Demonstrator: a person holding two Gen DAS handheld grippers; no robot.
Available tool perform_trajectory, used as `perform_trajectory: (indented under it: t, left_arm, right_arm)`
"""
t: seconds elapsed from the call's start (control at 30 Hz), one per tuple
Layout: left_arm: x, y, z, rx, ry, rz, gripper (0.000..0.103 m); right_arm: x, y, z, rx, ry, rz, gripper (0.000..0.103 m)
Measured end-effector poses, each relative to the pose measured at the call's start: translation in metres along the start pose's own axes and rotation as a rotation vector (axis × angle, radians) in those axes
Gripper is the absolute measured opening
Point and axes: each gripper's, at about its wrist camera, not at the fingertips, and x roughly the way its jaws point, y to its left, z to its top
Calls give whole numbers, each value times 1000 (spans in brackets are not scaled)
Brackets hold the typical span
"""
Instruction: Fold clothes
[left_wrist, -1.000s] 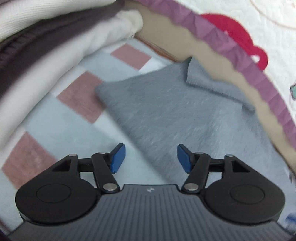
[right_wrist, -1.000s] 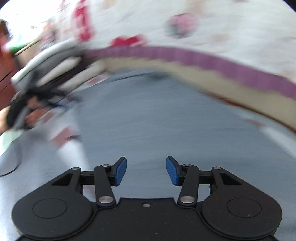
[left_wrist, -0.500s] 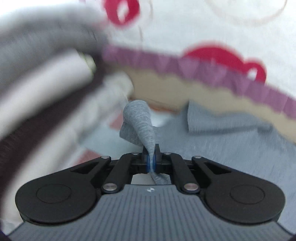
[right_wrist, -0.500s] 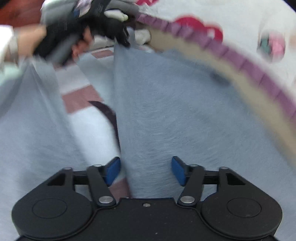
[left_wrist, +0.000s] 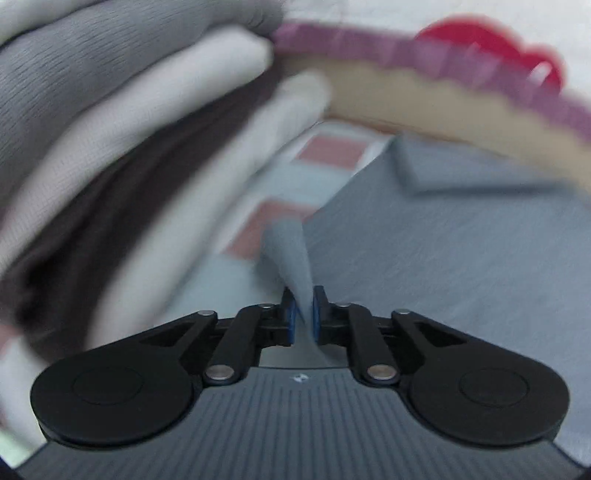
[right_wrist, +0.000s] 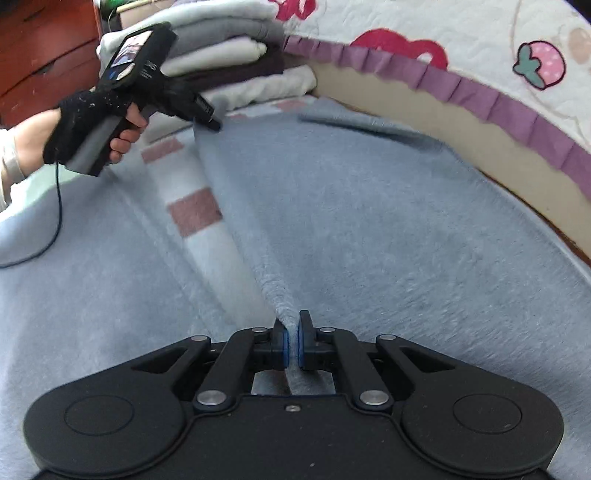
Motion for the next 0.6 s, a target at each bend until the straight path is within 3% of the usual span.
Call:
perform_trajectory:
  t: [0.1,0.13,0.2,0.27,0.33,0.37,0.4,0.5,0.6]
  left_arm:
    - [-26,-3,8,1,-115,-39,30]
    - [-31,-9,13,21,-147,-79,38]
    - [-35,-25,23,63,-176,-176,44]
    - [-25,-41,31,61,-134,-318,44]
    - [2,-58,39,33,-30,-449,46]
    - [17,-68,42,21,27,-510,46]
    - [29,-80,45,50,56,-515,46]
    - [44,-115,51,227,1,-369,46]
    - [64,-123,63,192,-3,-330,46]
  right_arm:
    - [1,-1,-2,42,-1,22,14]
    - [0,0,-2,57,1,49,18]
    - [-9,-2,-1,111,-17,130,25]
    - [-25,-9,-2,206,-71,247,27]
    - [-48,-25,-10,310,-152,291,52]
    - [-59,-35,-17,338,-171,243,54]
    - [-69,-45,-23,359,-177,180,54]
    - [-95,-80,-47,404,-153,-27,54]
    - [-132,-118,-80,458,-148,-239,54]
